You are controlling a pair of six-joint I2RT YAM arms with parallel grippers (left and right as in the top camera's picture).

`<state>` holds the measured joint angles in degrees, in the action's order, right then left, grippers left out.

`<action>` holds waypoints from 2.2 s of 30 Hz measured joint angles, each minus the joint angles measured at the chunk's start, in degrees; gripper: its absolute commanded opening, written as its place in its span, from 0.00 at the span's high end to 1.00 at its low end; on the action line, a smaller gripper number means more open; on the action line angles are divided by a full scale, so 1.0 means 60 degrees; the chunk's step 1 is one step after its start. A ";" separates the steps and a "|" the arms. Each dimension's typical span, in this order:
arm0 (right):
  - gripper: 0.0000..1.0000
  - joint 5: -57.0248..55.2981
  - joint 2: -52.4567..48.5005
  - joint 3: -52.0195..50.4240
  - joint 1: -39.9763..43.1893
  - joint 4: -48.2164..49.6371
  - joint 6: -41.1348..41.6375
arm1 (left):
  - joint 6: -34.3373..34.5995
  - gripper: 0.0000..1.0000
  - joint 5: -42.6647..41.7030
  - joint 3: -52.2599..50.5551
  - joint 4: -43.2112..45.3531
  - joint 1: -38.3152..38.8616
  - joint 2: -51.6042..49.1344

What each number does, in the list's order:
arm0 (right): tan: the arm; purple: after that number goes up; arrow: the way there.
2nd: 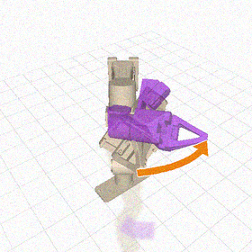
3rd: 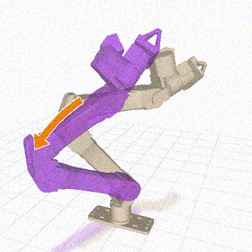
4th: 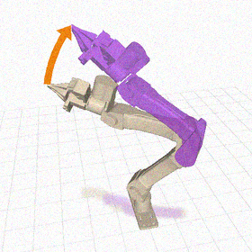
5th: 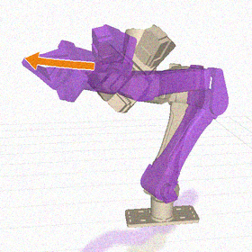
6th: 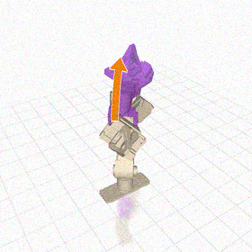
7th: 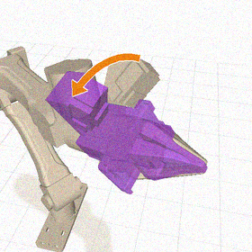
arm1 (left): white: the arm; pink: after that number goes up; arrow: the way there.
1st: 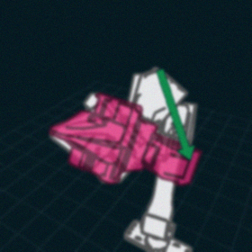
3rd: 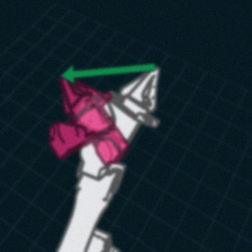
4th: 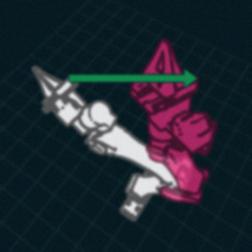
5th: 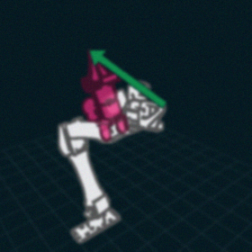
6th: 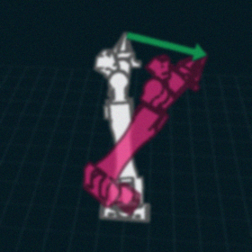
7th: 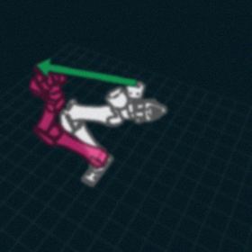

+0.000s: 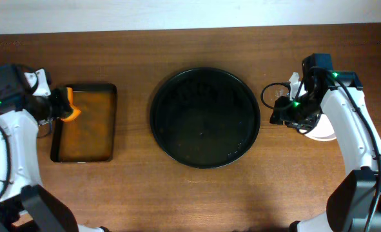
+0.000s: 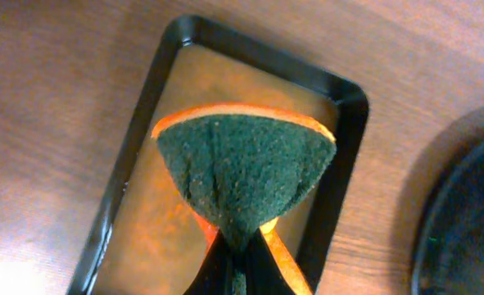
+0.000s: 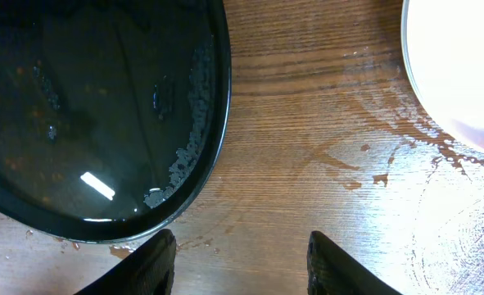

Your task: Clean dirty plates on tray and stack at the side

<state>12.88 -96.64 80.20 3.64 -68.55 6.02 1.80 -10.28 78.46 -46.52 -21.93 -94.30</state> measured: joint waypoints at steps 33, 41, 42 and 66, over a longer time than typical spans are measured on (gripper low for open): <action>0.01 0.0288 0.0157 0.0510 0.0000 -0.0164 -0.0736 | -0.0280 0.01 0.2215 -0.0790 -0.1078 0.1639 -0.1078; 0.01 0.0259 0.3056 -0.0036 0.0000 0.0659 -0.0976 | -0.0062 0.01 0.1814 -0.2368 -0.0492 0.1672 0.3967; 0.01 0.0262 0.3672 -0.0459 0.0000 0.1053 -0.1005 | -0.0044 0.01 0.1767 -0.2798 -0.0328 0.1672 0.4670; 0.01 -0.0678 0.9854 -0.3625 0.0000 0.1275 -0.1045 | 0.0251 0.01 0.0991 -0.5686 -0.0670 0.1672 1.0932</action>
<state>8.82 -37.52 58.46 3.64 -60.90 -0.25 3.31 -4.34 44.34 -50.54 -11.90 -28.71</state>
